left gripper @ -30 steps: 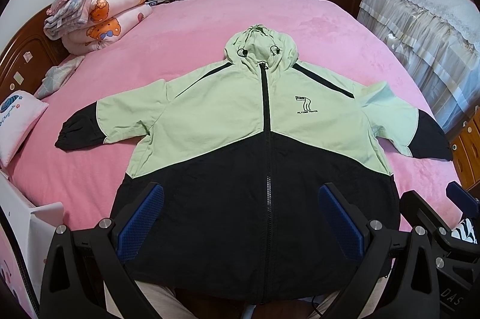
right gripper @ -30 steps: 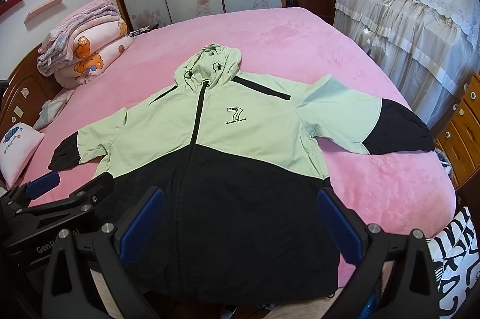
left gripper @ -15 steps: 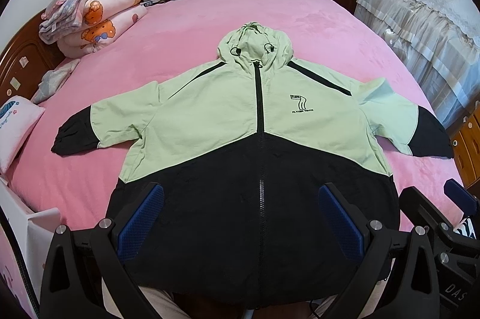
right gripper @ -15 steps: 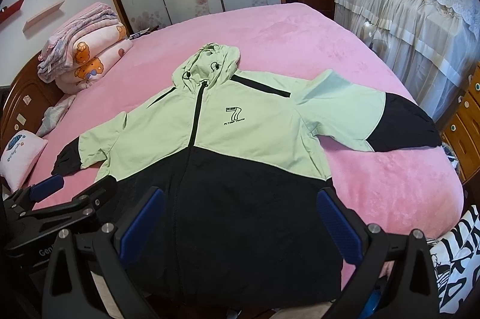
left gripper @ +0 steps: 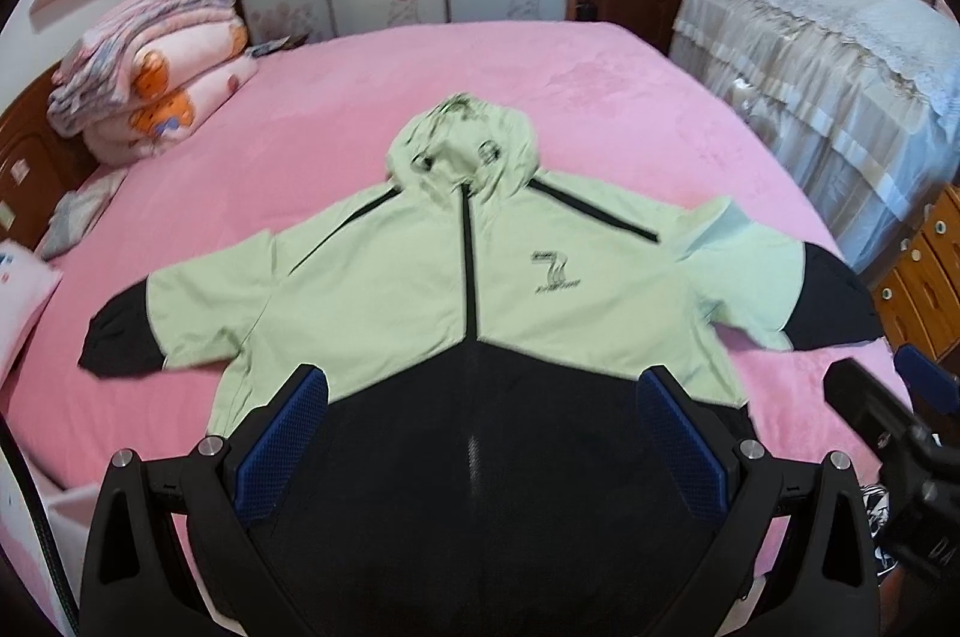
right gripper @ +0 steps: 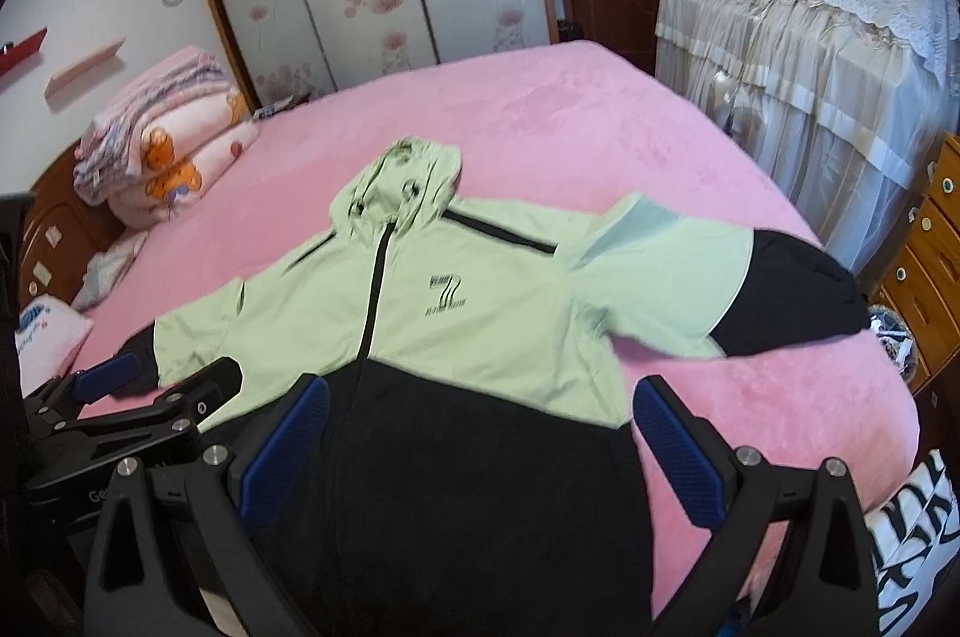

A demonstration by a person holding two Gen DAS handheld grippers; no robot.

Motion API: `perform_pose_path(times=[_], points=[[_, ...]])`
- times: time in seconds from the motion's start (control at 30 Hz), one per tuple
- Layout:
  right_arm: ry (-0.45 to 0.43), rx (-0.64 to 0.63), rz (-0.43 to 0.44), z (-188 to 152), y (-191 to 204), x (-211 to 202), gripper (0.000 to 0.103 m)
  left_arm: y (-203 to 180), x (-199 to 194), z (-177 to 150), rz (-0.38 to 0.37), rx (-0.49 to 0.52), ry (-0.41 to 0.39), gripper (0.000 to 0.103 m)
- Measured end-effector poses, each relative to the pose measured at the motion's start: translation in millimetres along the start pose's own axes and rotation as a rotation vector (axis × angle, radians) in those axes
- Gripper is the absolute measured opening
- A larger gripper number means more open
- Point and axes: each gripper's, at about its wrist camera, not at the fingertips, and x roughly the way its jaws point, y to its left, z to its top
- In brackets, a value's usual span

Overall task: Fold large clothes
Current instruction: 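Move the right gripper to the black sleeve cuff and grasp it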

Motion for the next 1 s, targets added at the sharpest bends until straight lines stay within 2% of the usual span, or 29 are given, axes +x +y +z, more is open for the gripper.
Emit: perform_pose_path(times=[0.1,0.27,0.43,0.57,0.73,0.83,0.93,1.0], points=[[-0.034,0.001,-0.036,16,-15,-4,0.102,-11,2,15,-0.039,0.039,-0.026,0.102],[-0.103,0.023,-0.088,46,-48,-7,0.102,-35,6,39,-0.103,0.09,-0.118,0.102],[-0.082,0.036,-0.174,70,-85,10,0.102,-63,21,58,-0.164,0.149,-0.155,0.102],[-0.006,0.102,-0.183,77,-128,35,0.102,-89,46,70,-0.258,0.171,-0.109,0.102],[0.065,0.215,-0.238,72,-193,69,0.102,-129,89,74,-0.301,0.199,-0.048,0.102],[0.123,0.318,-0.267,63,-246,96,0.101,-153,118,76,-0.286,0.213,-0.029,0.102],[0.189,0.433,-0.27,50,-293,120,0.095,-176,156,76,-0.262,0.232,0.028,0.101],[0.232,0.549,-0.261,38,-329,137,0.089,-185,172,75,-0.25,0.248,0.039,0.099]])
